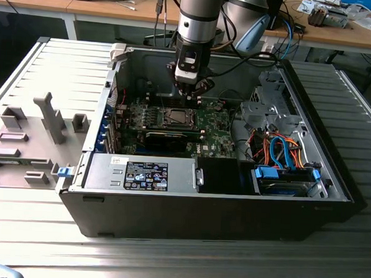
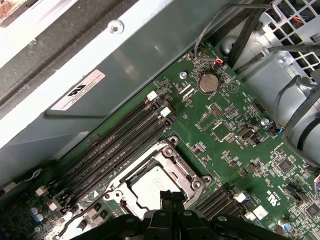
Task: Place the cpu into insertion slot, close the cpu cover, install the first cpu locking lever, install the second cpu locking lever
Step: 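Install the first cpu locking lever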
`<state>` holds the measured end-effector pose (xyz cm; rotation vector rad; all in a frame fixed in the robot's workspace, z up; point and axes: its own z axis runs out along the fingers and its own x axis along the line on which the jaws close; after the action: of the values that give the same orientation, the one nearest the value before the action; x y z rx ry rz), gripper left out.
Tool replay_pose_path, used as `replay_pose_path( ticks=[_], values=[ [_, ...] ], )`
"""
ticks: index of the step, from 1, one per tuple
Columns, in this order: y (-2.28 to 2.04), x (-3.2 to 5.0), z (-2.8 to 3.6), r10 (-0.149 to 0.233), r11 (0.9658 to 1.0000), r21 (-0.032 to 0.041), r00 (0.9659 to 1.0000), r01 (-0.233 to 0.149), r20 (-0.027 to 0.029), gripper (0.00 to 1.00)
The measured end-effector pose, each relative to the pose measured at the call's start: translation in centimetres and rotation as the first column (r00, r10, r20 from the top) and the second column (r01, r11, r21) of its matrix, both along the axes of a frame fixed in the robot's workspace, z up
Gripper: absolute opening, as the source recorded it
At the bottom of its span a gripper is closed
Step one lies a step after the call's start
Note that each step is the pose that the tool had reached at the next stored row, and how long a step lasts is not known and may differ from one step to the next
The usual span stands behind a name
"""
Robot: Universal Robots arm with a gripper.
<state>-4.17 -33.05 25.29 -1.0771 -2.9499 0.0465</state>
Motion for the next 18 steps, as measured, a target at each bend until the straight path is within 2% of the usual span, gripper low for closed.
replay_pose_path(
  ticks=[18],
  values=[
    [0.00, 0.00, 0.00, 0.030, 0.9996, 0.0000, 0.9996, -0.030, 0.0000, 0.11]
  ],
)
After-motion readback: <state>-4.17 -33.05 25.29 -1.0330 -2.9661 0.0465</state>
